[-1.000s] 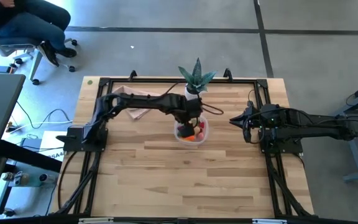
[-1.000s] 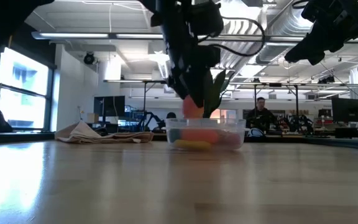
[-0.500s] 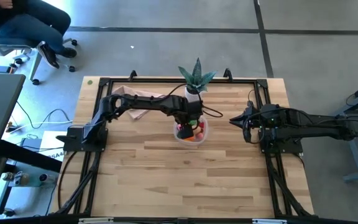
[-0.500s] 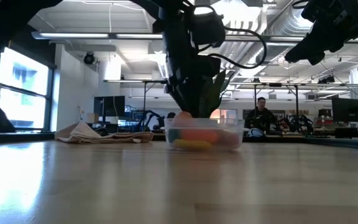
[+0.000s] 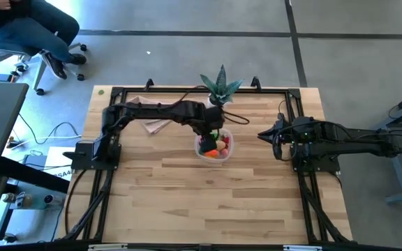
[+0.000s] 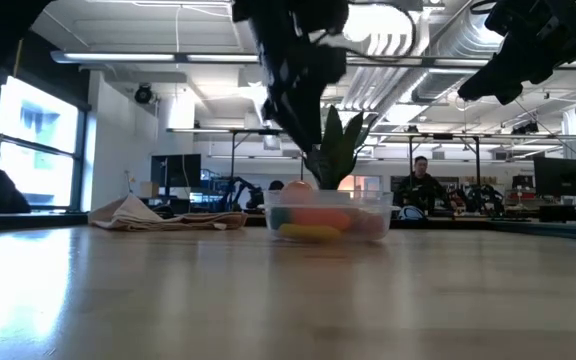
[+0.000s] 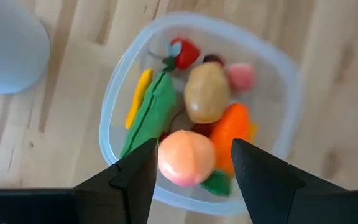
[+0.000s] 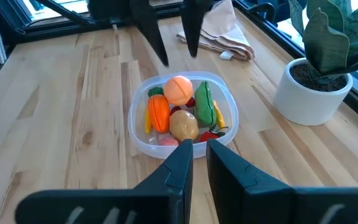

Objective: Pick and placing Produce into tupperware
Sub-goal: Return to Home Position

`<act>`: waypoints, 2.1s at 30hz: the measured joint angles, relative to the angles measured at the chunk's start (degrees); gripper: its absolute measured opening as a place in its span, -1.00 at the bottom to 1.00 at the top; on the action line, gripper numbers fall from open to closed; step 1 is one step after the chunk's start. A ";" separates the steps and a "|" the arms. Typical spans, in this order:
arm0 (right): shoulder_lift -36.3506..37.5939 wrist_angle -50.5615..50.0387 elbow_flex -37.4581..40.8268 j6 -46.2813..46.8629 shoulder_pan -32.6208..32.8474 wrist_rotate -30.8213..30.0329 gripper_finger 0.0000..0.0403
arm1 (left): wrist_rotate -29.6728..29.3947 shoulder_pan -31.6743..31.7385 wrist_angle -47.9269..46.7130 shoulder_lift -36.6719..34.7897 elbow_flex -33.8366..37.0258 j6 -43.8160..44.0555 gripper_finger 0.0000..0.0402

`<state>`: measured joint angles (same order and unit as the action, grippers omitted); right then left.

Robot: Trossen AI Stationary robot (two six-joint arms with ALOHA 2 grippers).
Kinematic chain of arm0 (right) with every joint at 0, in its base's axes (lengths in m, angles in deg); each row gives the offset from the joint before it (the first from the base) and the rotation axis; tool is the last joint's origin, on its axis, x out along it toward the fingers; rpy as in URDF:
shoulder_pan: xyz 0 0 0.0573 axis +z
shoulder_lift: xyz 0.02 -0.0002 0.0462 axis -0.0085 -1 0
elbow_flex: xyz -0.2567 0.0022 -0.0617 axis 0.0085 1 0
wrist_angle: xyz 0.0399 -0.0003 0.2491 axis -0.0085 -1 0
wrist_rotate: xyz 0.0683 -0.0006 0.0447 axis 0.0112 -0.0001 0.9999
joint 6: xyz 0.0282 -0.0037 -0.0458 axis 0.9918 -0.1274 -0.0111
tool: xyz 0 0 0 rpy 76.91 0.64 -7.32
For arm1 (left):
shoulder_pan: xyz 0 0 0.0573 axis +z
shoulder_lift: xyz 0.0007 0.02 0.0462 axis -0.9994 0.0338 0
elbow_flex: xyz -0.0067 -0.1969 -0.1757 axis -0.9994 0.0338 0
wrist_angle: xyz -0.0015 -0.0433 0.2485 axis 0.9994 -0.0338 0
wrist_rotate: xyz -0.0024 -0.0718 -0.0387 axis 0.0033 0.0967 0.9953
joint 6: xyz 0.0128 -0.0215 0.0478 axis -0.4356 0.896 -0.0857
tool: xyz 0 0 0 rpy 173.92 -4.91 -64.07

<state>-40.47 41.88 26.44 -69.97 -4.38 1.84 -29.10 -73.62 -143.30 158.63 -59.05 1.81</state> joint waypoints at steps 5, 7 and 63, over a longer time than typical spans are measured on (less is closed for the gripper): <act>-0.01 0.00 0.00 0.00 0.00 0.00 -0.82 | 2.16 -1.54 0.06 -5.78 -0.02 1.14 -0.05; -0.01 0.00 0.00 0.02 0.02 0.00 -0.82 | 2.87 -2.69 -0.17 -7.86 0.00 1.01 -0.07; -0.01 0.00 -0.02 0.02 0.01 0.00 -0.82 | -2.22 -12.20 54.99 -108.82 82.98 4.12 -0.96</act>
<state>-40.48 41.88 26.42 -69.96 -4.36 1.84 -31.32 -85.82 -88.31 49.81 23.92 5.93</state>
